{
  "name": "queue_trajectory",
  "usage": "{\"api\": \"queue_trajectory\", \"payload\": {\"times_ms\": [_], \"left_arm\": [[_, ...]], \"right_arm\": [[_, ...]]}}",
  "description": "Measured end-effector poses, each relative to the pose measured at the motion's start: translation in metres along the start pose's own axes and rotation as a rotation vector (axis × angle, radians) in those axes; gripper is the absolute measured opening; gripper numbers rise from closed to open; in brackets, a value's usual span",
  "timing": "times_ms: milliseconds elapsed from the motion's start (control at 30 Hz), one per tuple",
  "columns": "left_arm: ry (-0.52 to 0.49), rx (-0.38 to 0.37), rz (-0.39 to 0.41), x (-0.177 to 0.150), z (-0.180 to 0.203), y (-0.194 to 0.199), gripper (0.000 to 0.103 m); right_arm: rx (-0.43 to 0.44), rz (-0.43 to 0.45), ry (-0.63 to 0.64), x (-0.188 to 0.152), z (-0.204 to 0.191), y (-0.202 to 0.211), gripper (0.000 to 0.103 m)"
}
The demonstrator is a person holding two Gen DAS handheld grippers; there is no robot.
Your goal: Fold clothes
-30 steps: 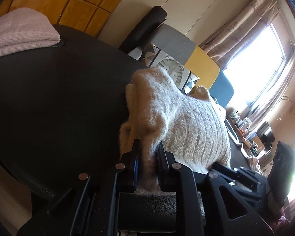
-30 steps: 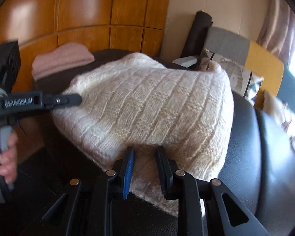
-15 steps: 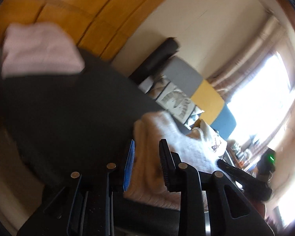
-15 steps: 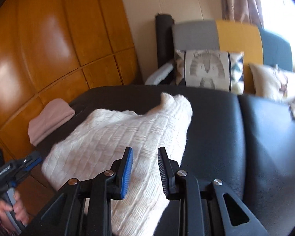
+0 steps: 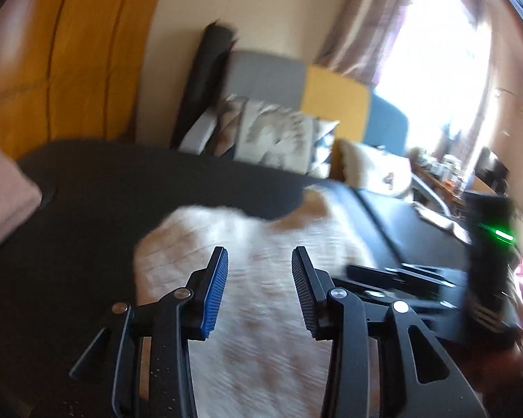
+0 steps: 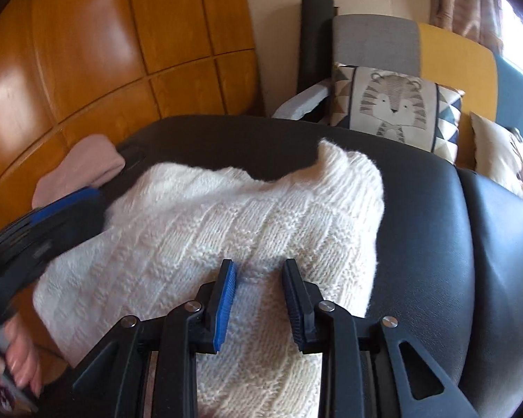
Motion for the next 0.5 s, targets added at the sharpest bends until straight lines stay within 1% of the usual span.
{"api": "queue_trajectory", "payload": {"times_ms": [33,133,167,233,267,333,367,400,500], "left_arm": [[0.020,0.031,-0.045,-0.006,-0.012,-0.010,0.041],[0.049,0.053,-0.106,-0.031,-0.032,-0.023,0.041],[0.057,0.060,-0.122,-0.038,-0.038,-0.026,0.043],[0.013,0.069,-0.099,-0.041,-0.035,-0.024,0.043],[-0.010,0.076,-0.089,-0.043,-0.034,-0.023,0.043],[-0.008,0.093,-0.047,-0.047,-0.033,-0.019,0.043],[-0.001,0.093,-0.037,-0.048,-0.033,-0.019,0.043],[0.002,0.090,-0.029,-0.048,-0.033,-0.018,0.043],[0.018,0.077,-0.017,-0.051,-0.034,-0.016,0.043]], "right_arm": [[0.007,0.000,0.004,-0.001,0.001,-0.002,0.029],[0.035,0.001,0.015,-0.002,0.002,-0.003,0.030],[0.046,0.001,0.017,-0.002,0.002,-0.002,0.029],[0.059,0.018,0.024,0.004,0.002,0.006,0.029],[0.069,0.050,0.011,0.011,0.004,0.013,0.029],[0.111,0.119,-0.048,0.028,0.012,0.027,0.029],[0.135,0.126,-0.085,0.036,0.016,0.028,0.029],[0.152,0.123,-0.115,0.043,0.020,0.027,0.029],[0.149,0.036,-0.107,0.053,0.025,0.002,0.027]]}}
Point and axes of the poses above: each gripper's, at about its wrist camera, not at the fingertips, and y roughly against the way its jaws point, z to its right, x to its top, the point moved 9 cm from there along -y, roughly the way its jaws point, and after that the axes turned 13 degrees about -y, right-handed, at the moved point
